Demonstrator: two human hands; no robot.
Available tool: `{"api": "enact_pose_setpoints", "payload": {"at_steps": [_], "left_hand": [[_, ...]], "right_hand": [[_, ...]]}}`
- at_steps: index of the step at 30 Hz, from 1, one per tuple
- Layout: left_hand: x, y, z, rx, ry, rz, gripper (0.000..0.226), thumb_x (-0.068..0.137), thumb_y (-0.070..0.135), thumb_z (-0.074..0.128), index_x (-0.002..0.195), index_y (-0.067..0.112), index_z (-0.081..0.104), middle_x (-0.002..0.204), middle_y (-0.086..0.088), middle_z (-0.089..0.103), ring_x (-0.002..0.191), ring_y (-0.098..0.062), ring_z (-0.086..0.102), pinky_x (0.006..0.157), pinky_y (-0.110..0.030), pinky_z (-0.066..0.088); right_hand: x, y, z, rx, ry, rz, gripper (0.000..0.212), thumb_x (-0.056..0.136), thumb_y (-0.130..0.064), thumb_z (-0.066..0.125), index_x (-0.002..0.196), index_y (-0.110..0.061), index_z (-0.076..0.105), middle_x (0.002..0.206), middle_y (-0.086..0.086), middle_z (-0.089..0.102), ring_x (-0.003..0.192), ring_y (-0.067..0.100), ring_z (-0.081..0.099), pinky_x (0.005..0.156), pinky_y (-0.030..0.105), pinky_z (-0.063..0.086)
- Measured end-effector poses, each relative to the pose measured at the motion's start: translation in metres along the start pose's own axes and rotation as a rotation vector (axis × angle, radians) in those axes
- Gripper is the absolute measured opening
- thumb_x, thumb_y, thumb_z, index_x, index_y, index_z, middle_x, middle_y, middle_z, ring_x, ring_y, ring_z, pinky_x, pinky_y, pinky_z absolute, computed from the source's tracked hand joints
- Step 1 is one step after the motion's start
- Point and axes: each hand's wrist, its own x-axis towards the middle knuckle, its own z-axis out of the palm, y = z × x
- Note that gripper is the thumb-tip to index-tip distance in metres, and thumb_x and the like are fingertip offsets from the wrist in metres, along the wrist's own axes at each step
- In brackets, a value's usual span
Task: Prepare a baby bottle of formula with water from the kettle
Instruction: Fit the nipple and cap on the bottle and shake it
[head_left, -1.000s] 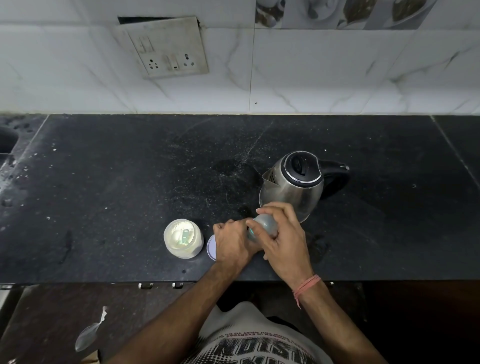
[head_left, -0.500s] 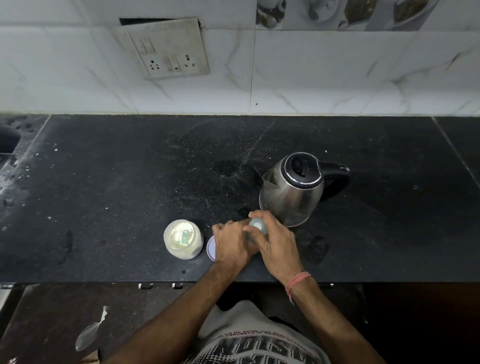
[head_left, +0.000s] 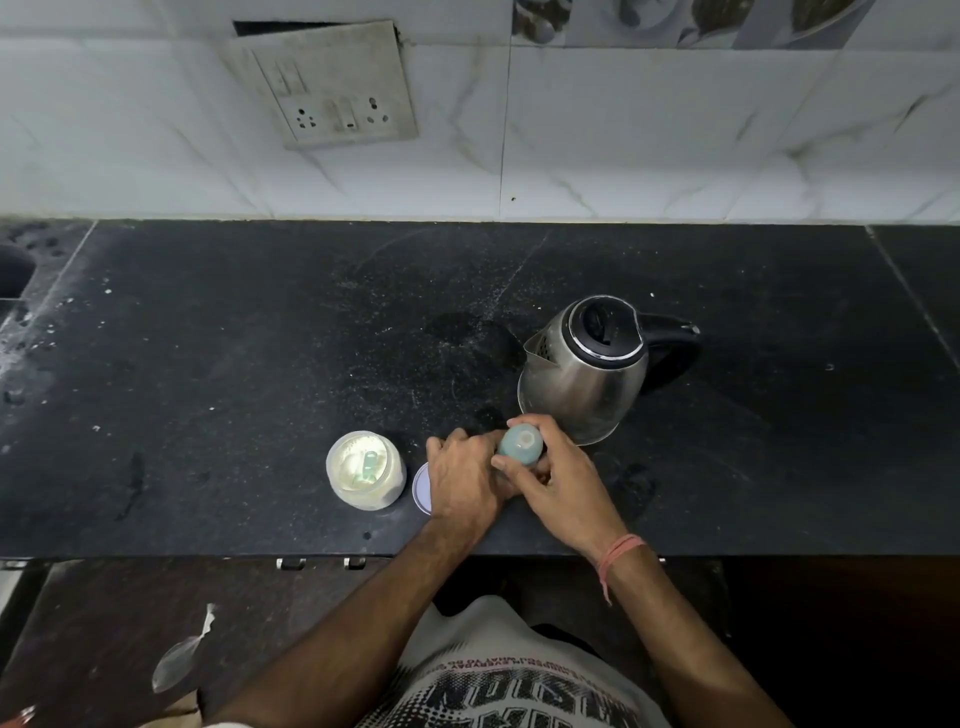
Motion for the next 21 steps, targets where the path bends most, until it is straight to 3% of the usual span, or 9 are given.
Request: {"api": "enact_pose_setpoints", "payload": {"at_steps": [5, 9, 12, 16, 18, 21], "left_hand": [[0.000, -0.002, 0.005, -0.002, 0.013, 0.003, 0.018, 0.101, 0.045, 0.061, 0.107, 0.034, 0.074, 0.092, 0.006, 0.078, 0.100, -0.025, 0.060, 0.087, -0.043, 0.036], [-0.001, -0.004, 0.011, -0.009, 0.016, -0.013, 0.013, 0.096, 0.043, 0.066, 0.103, 0.035, 0.073, 0.086, 0.008, 0.076, 0.094, -0.024, 0.059, 0.082, -0.041, 0.033], [0.000, -0.006, 0.010, -0.022, 0.014, -0.005, 0.018, 0.100, 0.046, 0.059, 0.105, 0.035, 0.073, 0.089, 0.008, 0.076, 0.096, -0.023, 0.057, 0.082, -0.040, 0.030], [0.000, -0.004, 0.005, -0.011, -0.017, 0.023, 0.051, 0.093, 0.064, 0.038, 0.112, 0.035, 0.075, 0.092, 0.008, 0.077, 0.099, -0.023, 0.057, 0.083, -0.041, 0.029], [-0.002, -0.005, 0.006, -0.021, 0.008, 0.027, 0.060, 0.086, 0.064, 0.030, 0.109, 0.034, 0.076, 0.089, 0.006, 0.078, 0.098, -0.025, 0.058, 0.082, -0.040, 0.027], [-0.003, -0.007, 0.014, -0.019, 0.045, 0.030, 0.047, 0.087, 0.056, 0.038, 0.106, 0.033, 0.075, 0.081, 0.005, 0.076, 0.091, -0.026, 0.056, 0.080, -0.040, 0.026]], "right_hand": [[-0.004, -0.006, 0.023, -0.026, 0.189, 0.044, 0.046, 0.091, -0.057, 0.084, 0.117, -0.040, 0.051, 0.111, -0.020, 0.072, 0.099, 0.004, 0.070, 0.086, 0.031, 0.059], [-0.001, -0.006, 0.025, -0.137, 0.179, 0.071, 0.049, 0.093, -0.068, 0.074, 0.115, -0.042, 0.040, 0.113, -0.019, 0.067, 0.103, 0.016, 0.071, 0.086, 0.039, 0.057], [-0.004, -0.001, 0.024, -0.152, 0.127, 0.055, 0.055, 0.093, -0.070, 0.074, 0.126, -0.042, 0.041, 0.124, -0.018, 0.066, 0.109, 0.016, 0.071, 0.086, 0.035, 0.054], [-0.013, 0.001, 0.007, -0.253, 0.113, -0.127, 0.085, 0.094, -0.054, 0.082, 0.163, -0.036, 0.035, 0.163, -0.015, 0.047, 0.139, 0.007, 0.053, 0.107, 0.023, 0.050], [-0.014, 0.000, 0.006, -0.382, 0.105, -0.275, 0.073, 0.105, -0.038, 0.072, 0.168, -0.035, 0.036, 0.172, -0.015, 0.038, 0.146, 0.009, 0.048, 0.114, 0.025, 0.049], [-0.012, 0.005, 0.012, -0.386, 0.140, -0.296, 0.056, 0.110, -0.027, 0.065, 0.163, -0.032, 0.048, 0.165, -0.011, 0.045, 0.146, 0.010, 0.052, 0.112, 0.034, 0.056]]}}
